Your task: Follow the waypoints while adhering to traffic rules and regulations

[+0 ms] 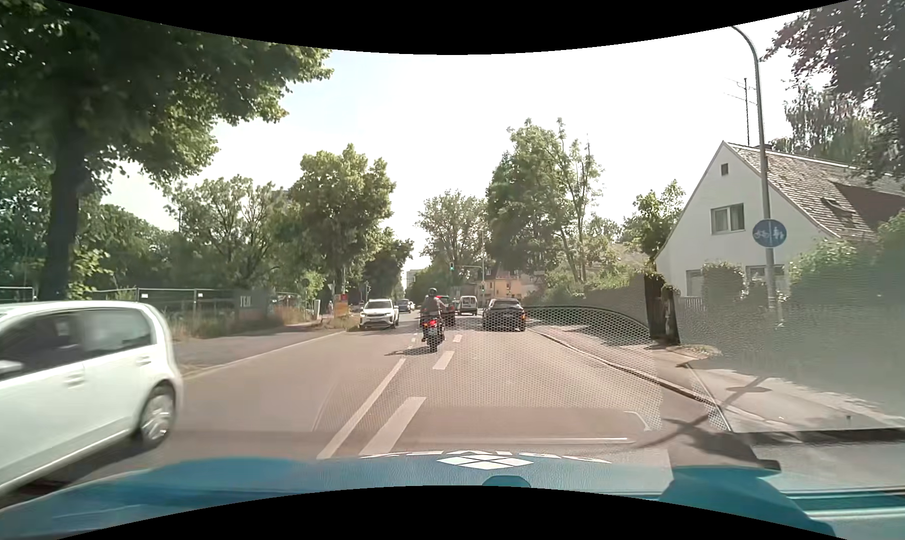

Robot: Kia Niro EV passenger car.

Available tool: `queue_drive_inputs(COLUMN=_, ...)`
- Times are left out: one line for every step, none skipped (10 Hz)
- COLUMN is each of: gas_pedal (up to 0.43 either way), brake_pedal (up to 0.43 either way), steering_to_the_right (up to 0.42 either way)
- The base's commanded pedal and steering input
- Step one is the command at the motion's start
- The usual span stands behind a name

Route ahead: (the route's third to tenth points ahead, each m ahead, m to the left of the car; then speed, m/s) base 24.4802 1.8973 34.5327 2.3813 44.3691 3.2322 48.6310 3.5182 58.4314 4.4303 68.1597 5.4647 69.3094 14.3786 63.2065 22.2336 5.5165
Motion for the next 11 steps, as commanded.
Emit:
queue_drive_inputs(gas_pedal=0.000, brake_pedal=0.000, steering_to_the_right=-0.026)
queue_drive_inputs(gas_pedal=0.000, brake_pedal=0.000, steering_to_the_right=-0.026)
queue_drive_inputs(gas_pedal=0.000, brake_pedal=0.000, steering_to_the_right=-0.026)
queue_drive_inputs(gas_pedal=0.000, brake_pedal=0.000, steering_to_the_right=-0.026)
queue_drive_inputs(gas_pedal=0.000, brake_pedal=0.000, steering_to_the_right=-0.026)
queue_drive_inputs(gas_pedal=0.000, brake_pedal=0.000, steering_to_the_right=-0.026)
queue_drive_inputs(gas_pedal=0.000, brake_pedal=0.000, steering_to_the_right=-0.026)
queue_drive_inputs(gas_pedal=0.000, brake_pedal=0.018, steering_to_the_right=-0.026)
queue_drive_inputs(gas_pedal=0.000, brake_pedal=0.061, steering_to_the_right=-0.026)
queue_drive_inputs(gas_pedal=0.000, brake_pedal=0.085, steering_to_the_right=-0.026)
queue_drive_inputs(gas_pedal=0.000, brake_pedal=0.098, steering_to_the_right=-0.026)
